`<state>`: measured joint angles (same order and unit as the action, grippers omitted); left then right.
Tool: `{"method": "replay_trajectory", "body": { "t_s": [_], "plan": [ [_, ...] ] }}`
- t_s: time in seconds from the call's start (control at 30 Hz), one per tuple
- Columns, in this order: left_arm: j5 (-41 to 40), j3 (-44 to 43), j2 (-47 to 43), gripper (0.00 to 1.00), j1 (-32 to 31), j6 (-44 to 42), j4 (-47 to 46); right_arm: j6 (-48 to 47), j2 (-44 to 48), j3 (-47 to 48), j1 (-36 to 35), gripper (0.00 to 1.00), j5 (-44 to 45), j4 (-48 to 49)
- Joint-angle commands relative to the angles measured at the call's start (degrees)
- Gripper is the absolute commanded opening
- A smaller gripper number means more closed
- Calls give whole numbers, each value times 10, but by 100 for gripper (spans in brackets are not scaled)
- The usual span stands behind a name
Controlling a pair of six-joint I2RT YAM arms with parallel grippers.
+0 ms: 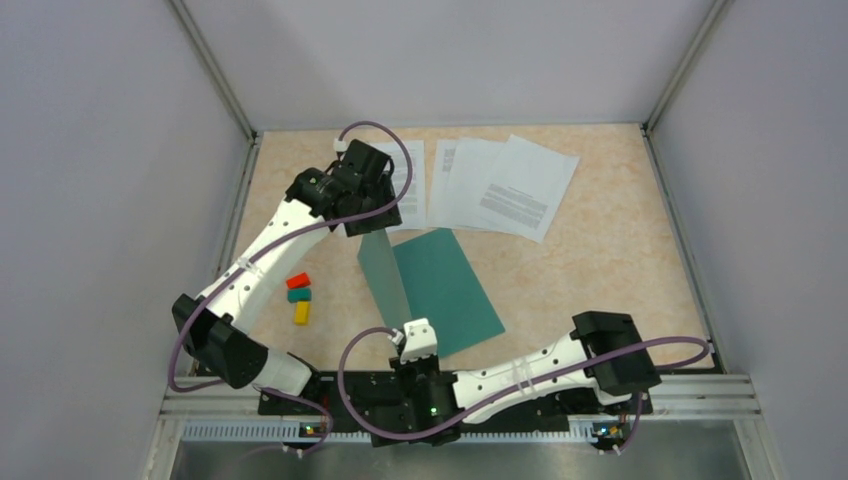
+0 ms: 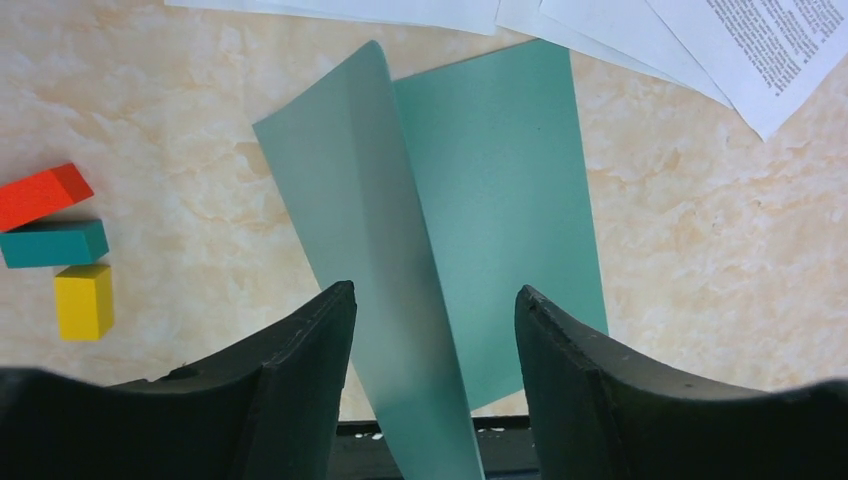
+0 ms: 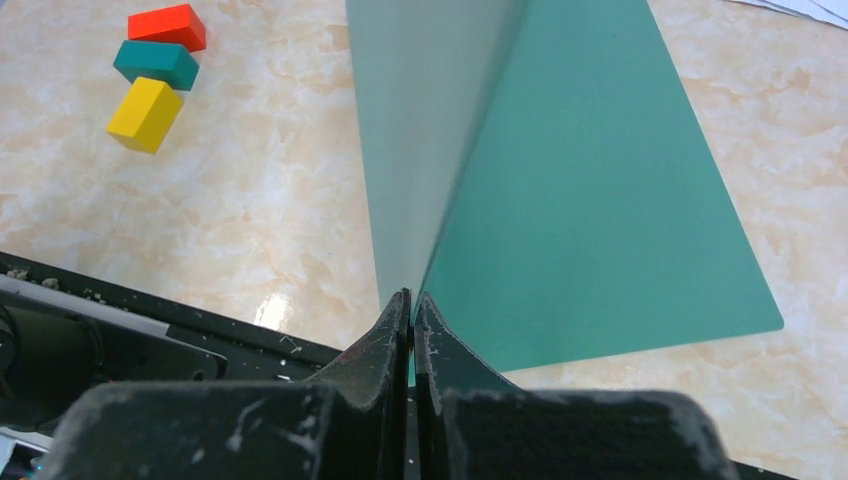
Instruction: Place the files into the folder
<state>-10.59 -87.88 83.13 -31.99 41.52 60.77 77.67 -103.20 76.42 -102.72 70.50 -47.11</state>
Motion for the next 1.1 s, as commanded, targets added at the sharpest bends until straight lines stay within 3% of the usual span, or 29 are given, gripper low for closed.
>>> {"method": "replay_trajectory", "body": {
  "t_s": [0.0,0.23,0.27,0.4,0.5,0.6,0.73,0.9,1.07],
  "plan": [
    [-25,-2,-9,60,-2,-11,0,-15,-8,33,-10,0,21,-34],
    [-17,2,-16,27,-1,-31,-6,-18,4,33,-17,2,13,-47],
    [-15,4,-19,22,-1,-32,-7,-21,6,34,-17,11,9,-47],
    [-6,14,-38,6,-1,-41,-10,-53,25,45,-26,67,-10,-45],
    [9,16,-51,0,-1,-45,-12,-129,51,52,-27,85,-53,-12],
    [34,24,-71,0,-1,-46,-32,-204,101,37,-27,89,-125,51],
    [63,37,-98,0,0,-31,-63,-221,193,-22,-26,92,-181,105],
    [121,38,-99,0,0,13,-89,-173,315,-95,7,99,-210,107],
    [154,80,-113,0,5,85,-155,-118,387,-158,102,99,-270,67]
  ]
}}
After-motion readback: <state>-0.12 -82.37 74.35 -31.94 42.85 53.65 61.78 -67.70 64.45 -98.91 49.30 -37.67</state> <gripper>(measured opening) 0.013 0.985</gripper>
